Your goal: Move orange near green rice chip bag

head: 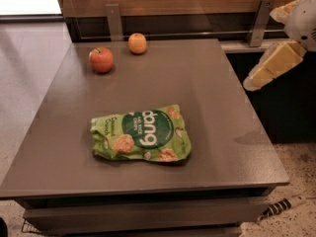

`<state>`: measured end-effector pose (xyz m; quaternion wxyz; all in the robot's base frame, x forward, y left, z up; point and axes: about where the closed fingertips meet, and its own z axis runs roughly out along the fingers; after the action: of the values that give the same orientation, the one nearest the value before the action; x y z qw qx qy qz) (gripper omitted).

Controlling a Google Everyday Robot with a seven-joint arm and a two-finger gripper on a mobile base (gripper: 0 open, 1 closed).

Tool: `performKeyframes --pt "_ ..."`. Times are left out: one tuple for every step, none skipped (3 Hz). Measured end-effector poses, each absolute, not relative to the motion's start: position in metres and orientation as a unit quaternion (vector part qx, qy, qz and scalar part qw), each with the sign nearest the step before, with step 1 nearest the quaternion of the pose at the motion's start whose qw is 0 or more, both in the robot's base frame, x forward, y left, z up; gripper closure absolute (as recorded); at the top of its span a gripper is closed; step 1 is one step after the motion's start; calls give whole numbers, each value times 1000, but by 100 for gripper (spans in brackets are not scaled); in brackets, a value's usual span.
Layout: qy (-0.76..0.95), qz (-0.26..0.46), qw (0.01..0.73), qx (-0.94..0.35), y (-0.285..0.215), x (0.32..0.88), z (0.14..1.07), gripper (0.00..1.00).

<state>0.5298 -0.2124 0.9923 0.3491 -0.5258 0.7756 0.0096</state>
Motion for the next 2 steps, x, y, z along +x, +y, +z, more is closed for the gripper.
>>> performKeyframes --pt "754 77 449 -474 -200 578 989 0" --pt "714 125 542 -425 -179 626 1002 0"
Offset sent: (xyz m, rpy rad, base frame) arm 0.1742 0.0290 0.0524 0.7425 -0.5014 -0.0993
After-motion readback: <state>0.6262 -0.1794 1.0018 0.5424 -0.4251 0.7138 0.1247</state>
